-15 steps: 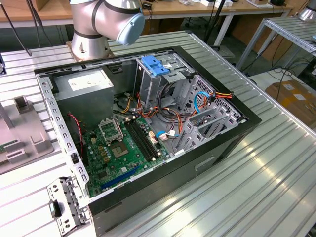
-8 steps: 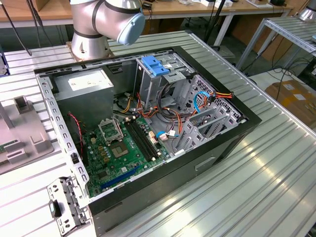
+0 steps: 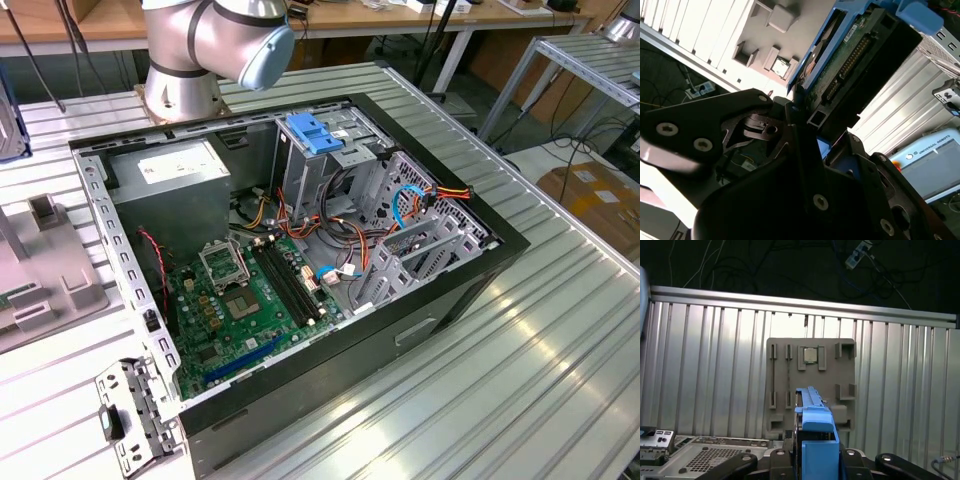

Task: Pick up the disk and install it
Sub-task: 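Pick up the disk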

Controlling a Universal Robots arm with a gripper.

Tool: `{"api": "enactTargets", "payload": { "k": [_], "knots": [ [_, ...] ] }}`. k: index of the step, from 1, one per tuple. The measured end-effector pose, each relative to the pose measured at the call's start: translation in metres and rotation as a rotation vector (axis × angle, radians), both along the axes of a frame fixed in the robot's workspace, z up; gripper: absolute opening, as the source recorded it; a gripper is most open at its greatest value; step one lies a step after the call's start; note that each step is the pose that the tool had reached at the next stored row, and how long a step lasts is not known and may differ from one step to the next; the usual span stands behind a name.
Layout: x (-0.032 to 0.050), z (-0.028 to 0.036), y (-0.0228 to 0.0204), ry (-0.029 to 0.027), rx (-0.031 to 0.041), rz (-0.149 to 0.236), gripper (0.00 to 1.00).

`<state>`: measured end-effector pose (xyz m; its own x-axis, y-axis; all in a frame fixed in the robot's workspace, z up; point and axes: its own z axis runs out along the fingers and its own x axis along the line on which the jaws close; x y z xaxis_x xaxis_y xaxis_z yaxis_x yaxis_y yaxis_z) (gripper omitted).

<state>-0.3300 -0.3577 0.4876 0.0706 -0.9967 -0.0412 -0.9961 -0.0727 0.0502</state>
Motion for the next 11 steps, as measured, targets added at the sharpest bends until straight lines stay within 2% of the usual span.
{"api": "enactTargets", "payload": {
  "k": [11],
  "knots": [
    [0.0094, -0.0002, -0.0079, 0.0001, -0.0046, 0.000, 0.37]
  ]
}}
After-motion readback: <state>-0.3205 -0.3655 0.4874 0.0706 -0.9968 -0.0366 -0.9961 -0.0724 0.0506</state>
